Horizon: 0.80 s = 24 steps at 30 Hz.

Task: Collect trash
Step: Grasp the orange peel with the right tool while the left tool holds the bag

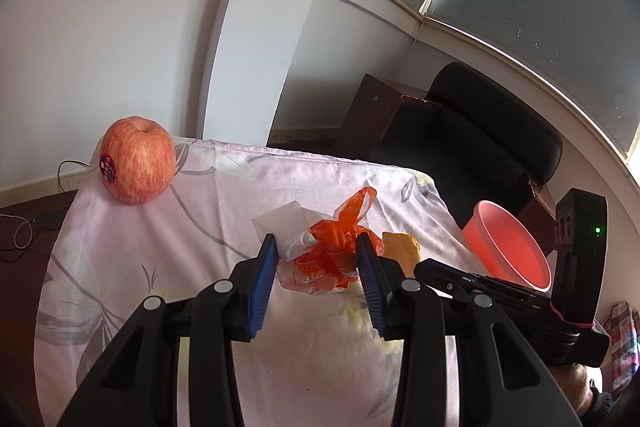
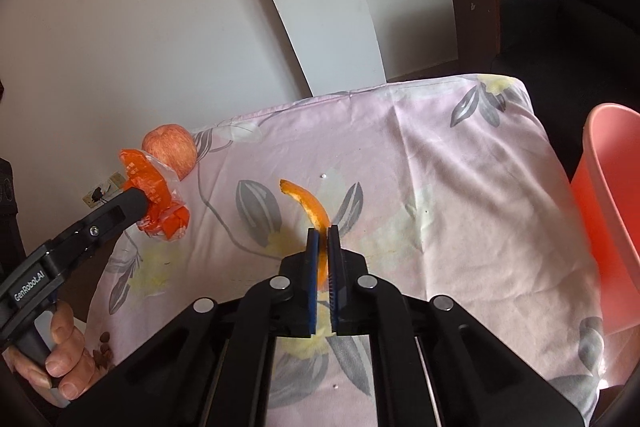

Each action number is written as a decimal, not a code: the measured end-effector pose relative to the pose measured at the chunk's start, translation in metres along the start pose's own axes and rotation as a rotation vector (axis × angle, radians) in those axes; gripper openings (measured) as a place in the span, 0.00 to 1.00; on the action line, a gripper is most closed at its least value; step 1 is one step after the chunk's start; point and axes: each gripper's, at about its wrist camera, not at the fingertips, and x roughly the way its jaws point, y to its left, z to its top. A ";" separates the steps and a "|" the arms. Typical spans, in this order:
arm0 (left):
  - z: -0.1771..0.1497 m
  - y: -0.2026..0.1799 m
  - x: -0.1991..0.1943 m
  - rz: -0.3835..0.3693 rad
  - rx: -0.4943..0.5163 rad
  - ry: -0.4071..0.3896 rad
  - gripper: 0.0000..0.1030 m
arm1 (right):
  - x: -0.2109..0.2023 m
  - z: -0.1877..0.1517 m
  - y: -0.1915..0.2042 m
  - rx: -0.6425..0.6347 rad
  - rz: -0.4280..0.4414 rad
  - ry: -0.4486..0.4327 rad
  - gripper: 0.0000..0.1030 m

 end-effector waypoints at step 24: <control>-0.017 -0.063 -0.015 -0.070 0.098 0.028 0.38 | -0.089 -0.053 -0.049 0.097 -0.085 -0.063 0.00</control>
